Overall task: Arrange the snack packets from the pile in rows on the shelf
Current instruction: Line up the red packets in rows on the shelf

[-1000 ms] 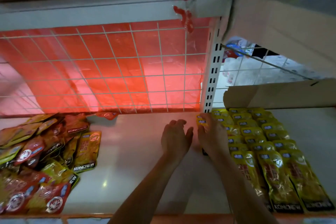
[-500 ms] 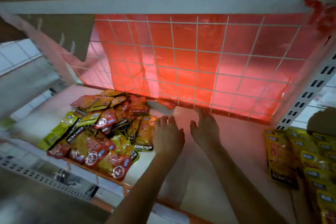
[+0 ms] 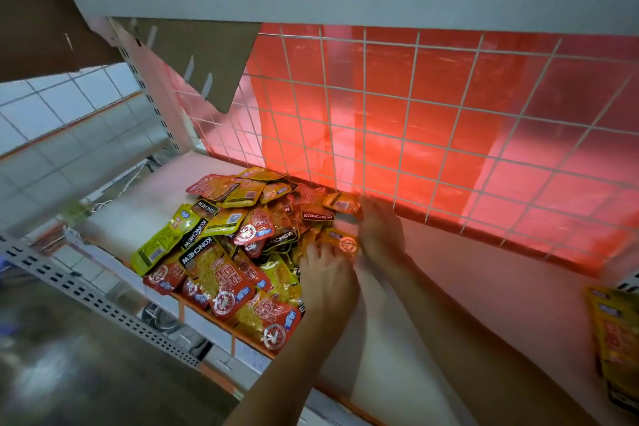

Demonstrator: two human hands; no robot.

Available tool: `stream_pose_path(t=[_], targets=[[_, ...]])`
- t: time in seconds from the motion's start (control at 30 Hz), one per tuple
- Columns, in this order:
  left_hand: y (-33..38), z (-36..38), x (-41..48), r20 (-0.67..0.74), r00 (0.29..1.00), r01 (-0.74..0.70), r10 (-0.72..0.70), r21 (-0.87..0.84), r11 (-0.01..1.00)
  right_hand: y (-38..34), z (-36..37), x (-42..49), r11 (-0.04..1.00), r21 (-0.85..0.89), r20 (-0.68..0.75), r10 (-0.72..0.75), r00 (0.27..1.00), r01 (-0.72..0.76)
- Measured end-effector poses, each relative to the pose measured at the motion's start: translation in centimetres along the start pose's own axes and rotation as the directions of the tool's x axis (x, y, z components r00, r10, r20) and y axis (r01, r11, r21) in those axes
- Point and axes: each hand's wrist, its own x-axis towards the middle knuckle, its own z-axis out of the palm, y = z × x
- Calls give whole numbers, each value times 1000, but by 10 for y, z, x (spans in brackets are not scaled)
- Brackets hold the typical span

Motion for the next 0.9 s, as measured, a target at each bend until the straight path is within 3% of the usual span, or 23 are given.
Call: stream_pose_path(t=[0.13, 0.23, 0.47, 0.53, 0.67, 0.73, 0.8, 0.9], targets=[[2, 1, -3, -43, 999, -13, 11, -55, 998, 4, -2, 3, 993, -117, 0, -33, 999, 33], [4, 3, -8, -29, 1000, 6, -10, -128, 992, 2, -7, 2, 979, -206, 35, 18, 999, -10], [15, -13, -14, -20, 1000, 13, -16, -125, 992, 3, -19, -20, 955, -288, 107, 111, 988, -76], [19, -21, -15, -13, 999, 28, -31, -205, 978, 3, -30, -31, 960, -243, 66, 162, 985, -142], [23, -24, -13, 140, 987, 131, -82, -386, 913, 19, -61, -59, 968, -13, -47, 251, 967, -252], [28, -25, -14, 199, 975, 197, -95, -591, 782, 31, -75, -71, 936, 133, -102, 339, 935, -325], [36, -24, -14, 293, 951, 292, -95, -761, 579, 43, -87, -85, 888, 257, -115, 419, 901, -381], [53, -22, -15, 391, 918, 388, -65, -855, 345, 54, -102, -107, 798, 401, -116, 531, 840, -449]])
